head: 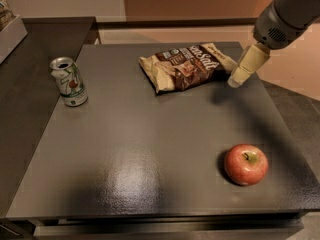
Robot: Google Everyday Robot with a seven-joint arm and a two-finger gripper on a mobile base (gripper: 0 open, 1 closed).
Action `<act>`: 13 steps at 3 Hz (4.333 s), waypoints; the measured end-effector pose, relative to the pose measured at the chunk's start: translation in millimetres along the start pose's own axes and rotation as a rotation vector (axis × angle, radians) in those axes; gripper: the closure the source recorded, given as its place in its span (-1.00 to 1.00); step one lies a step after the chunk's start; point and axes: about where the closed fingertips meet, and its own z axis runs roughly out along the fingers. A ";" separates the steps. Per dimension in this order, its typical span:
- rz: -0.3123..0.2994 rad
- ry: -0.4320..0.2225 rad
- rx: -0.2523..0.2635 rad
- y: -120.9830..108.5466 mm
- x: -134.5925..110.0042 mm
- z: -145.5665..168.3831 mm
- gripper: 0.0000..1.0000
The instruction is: Move brown chip bag near apple
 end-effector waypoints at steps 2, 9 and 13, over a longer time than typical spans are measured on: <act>0.043 -0.025 -0.034 -41.7 -6.2 60.9 -1.00; 0.061 -0.058 -0.138 -46.1 -33.8 128.8 0.82; -0.066 -0.100 -0.131 21.2 -34.1 46.7 1.00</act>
Offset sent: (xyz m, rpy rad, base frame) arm 0.0978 0.0003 -0.0674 0.0918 0.0527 -0.0254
